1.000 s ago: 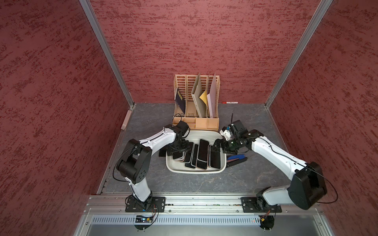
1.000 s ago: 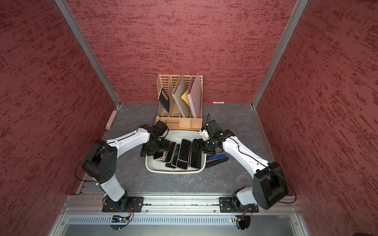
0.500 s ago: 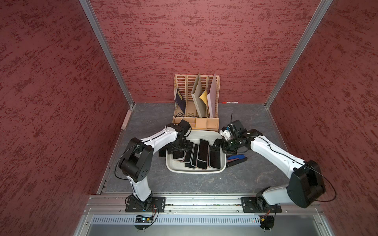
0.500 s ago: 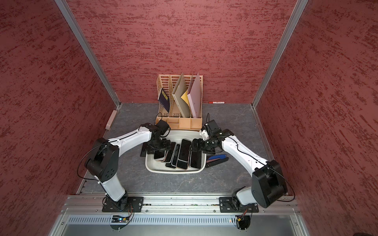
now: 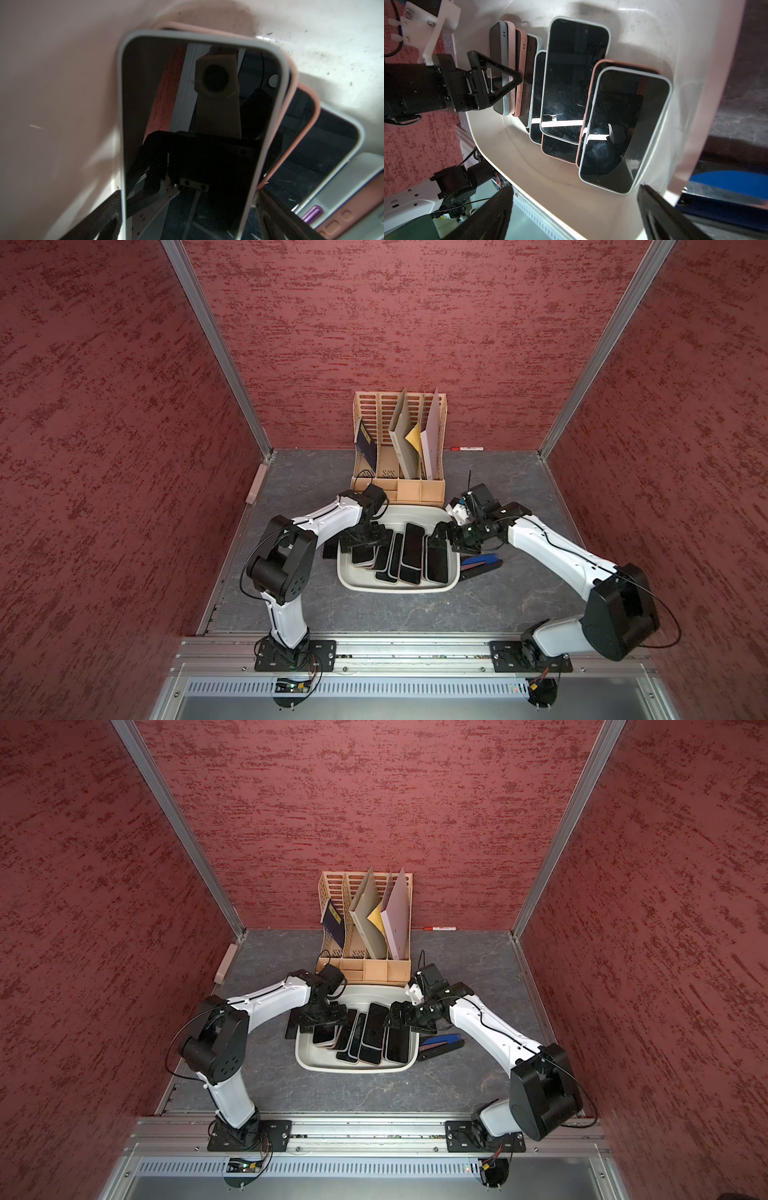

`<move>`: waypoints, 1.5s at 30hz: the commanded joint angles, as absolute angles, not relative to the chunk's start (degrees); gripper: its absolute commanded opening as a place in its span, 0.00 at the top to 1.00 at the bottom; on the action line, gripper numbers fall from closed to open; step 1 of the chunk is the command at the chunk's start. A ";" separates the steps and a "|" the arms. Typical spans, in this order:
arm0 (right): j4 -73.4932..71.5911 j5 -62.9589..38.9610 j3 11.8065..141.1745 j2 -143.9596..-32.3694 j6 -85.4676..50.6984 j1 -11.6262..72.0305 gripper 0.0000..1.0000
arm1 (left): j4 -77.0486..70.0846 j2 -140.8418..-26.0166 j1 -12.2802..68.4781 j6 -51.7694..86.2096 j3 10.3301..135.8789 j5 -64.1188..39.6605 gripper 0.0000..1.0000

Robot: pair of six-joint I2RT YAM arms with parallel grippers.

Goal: Take the phone out of the storage box
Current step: Pick up the phone from the storage box.

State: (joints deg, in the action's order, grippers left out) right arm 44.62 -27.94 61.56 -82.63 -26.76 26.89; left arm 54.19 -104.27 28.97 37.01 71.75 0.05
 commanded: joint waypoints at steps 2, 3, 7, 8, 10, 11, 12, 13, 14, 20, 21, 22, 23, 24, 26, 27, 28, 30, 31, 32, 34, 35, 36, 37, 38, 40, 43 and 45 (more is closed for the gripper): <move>45.01 -26.97 63.72 -82.97 -26.72 27.11 0.02 | 51.46 -107.30 28.63 36.31 71.31 -0.61 0.02; 45.10 -26.88 63.80 -82.97 -26.72 27.15 0.02 | 51.42 -107.45 28.65 36.15 71.59 -0.67 0.03; 45.14 -26.57 63.82 -82.97 -27.00 27.15 0.02 | 51.15 -107.75 28.61 35.23 72.22 -1.28 0.07; 45.17 -26.46 63.81 -83.05 -27.07 27.12 0.02 | 51.04 -107.72 28.59 35.00 72.07 -1.53 0.08; 45.05 -26.38 63.96 -83.14 -27.24 27.16 0.02 | 50.67 -107.64 28.56 34.77 71.75 -2.06 0.12; 45.01 -26.33 63.93 -83.14 -27.41 27.12 0.02 | 50.56 -107.42 28.64 34.88 71.45 -2.21 0.14; 44.90 -26.33 63.92 -83.14 -27.58 27.16 0.02 | 50.38 -107.27 28.55 34.78 71.22 -2.45 0.15; 44.74 -26.29 63.95 -83.14 -27.75 27.11 0.02 | 50.25 -107.04 28.55 34.80 70.89 -2.54 0.15; 44.65 -26.28 63.97 -83.14 -27.89 27.14 0.02 | 50.19 -106.75 28.57 34.76 70.48 -2.55 0.17; 43.88 -26.37 64.04 -83.14 -28.86 27.20 0.02 | 49.86 -104.19 28.30 34.47 68.76 -2.88 0.26; 43.74 -26.45 64.07 -83.14 -29.03 27.20 0.02 | 49.67 -103.65 28.20 34.32 68.59 -3.15 0.29; 43.64 -26.56 64.16 -83.14 -29.18 27.18 0.02 | 49.42 -103.19 28.19 34.09 68.47 -3.58 0.32; 43.59 -26.57 64.33 -83.14 -29.27 27.24 0.02 | 49.31 -102.82 28.16 33.96 68.42 -3.93 0.34; 43.55 -26.59 64.61 -83.14 -29.29 27.33 0.02 | 49.39 -102.29 28.19 33.85 68.47 -4.33 0.35; 43.59 -26.54 65.16 -84.44 -29.45 27.33 0.02 | 49.64 -101.33 28.13 33.54 68.63 -4.98 0.36; 43.59 -26.59 65.43 -84.72 -29.60 27.33 0.02 | 49.92 -100.64 28.20 33.45 68.81 -5.23 0.37; 43.59 -26.59 65.75 -84.78 -29.53 27.34 0.02 | 50.01 -99.95 28.21 33.26 68.91 -5.60 0.37; 43.58 -26.47 66.00 -84.90 -29.62 27.34 0.02 | 50.15 -98.39 28.21 33.05 68.90 -6.36 0.38; 43.43 -26.60 66.08 -84.88 -29.75 27.33 0.02 | 50.26 -97.45 28.21 32.96 68.86 -6.78 0.38; 43.33 -26.51 66.09 -85.05 -29.86 27.33 0.02 | 50.43 -96.77 28.21 33.04 68.91 -7.00 0.39; 42.94 -26.55 66.14 -85.15 -30.10 27.36 0.02 | 50.69 -95.37 28.07 32.88 68.99 -7.84 0.38; 42.79 -26.53 66.22 -85.19 -30.22 27.34 0.02 | 50.79 -94.95 28.12 32.80 69.07 -8.39 0.38; 42.63 -26.68 66.31 -85.21 -30.31 27.33 0.02 | 50.92 -94.36 28.11 32.68 69.16 -8.86 0.39; 42.55 -26.65 66.48 -85.38 -30.39 27.33 0.02 | 50.90 -93.69 28.12 32.52 69.17 -9.49 0.39; 42.54 -26.69 66.51 -85.38 -30.48 27.33 0.02 | 50.89 -93.21 28.08 32.52 69.17 -9.91 0.39; 42.38 -26.72 66.77 -85.49 -30.67 27.33 0.02 | 50.95 -92.04 28.12 32.34 69.30 -10.99 0.39; 42.25 -26.80 67.30 -85.27 -30.94 27.33 0.02 | 51.98 -90.29 28.12 31.77 70.15 -11.49 0.40; 41.95 -27.50 67.88 -85.19 -31.28 27.29 0.02 | 52.62 -89.25 28.12 31.32 70.62 -11.78 0.40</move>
State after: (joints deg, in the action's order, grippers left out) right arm 43.48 -27.59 65.84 -85.10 -30.48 26.96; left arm 52.10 -91.70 28.18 32.88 68.79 -10.35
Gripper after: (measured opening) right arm 0.983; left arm 0.801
